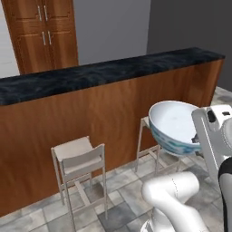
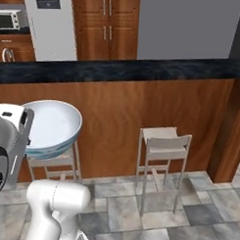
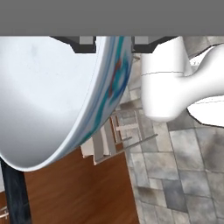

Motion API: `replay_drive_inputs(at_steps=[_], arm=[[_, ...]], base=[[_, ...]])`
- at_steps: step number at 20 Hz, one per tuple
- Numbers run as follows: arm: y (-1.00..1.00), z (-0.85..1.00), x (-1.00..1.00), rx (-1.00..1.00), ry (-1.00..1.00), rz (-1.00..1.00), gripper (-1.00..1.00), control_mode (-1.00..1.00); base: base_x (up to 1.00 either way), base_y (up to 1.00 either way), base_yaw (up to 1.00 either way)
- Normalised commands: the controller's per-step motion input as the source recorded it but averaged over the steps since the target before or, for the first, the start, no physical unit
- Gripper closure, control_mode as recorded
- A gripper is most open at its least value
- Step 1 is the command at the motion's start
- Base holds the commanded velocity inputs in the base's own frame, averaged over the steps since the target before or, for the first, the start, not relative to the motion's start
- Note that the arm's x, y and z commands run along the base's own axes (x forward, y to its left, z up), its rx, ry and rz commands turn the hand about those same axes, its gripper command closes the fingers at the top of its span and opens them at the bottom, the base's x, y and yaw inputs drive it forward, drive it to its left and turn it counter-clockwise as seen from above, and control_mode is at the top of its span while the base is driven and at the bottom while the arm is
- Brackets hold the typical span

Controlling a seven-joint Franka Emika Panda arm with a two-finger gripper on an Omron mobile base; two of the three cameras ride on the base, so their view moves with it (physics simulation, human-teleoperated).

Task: Pick up the bowls from the cabinet and place each bowl in front of a stool on the dining counter.

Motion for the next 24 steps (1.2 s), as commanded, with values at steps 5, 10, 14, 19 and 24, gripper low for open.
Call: replay_drive_inputs(at_steps=[5,10,14,19,24], arm=[[0.0,0.0,0.0,0.0,0.0,0.0,1.0,1.0],[0.0,0.0,0.0,0.0,0.0,0.0,1.0,1.0],[0.0,0.0,0.0,0.0,0.0,0.0,1.0,1.0],[0.0,0.0,0.0,0.0,0.0,0.0,1.0,1.0],[0.0,0.0,0.0,0.0,0.0,0.0,1.0,1.0]], base=[[0.34,0.4,0.13],[0.59,0.13,0.27],[0.4,0.62,0.17],[0.55,0.32,0.17],[0.71,0.1,0.05]])
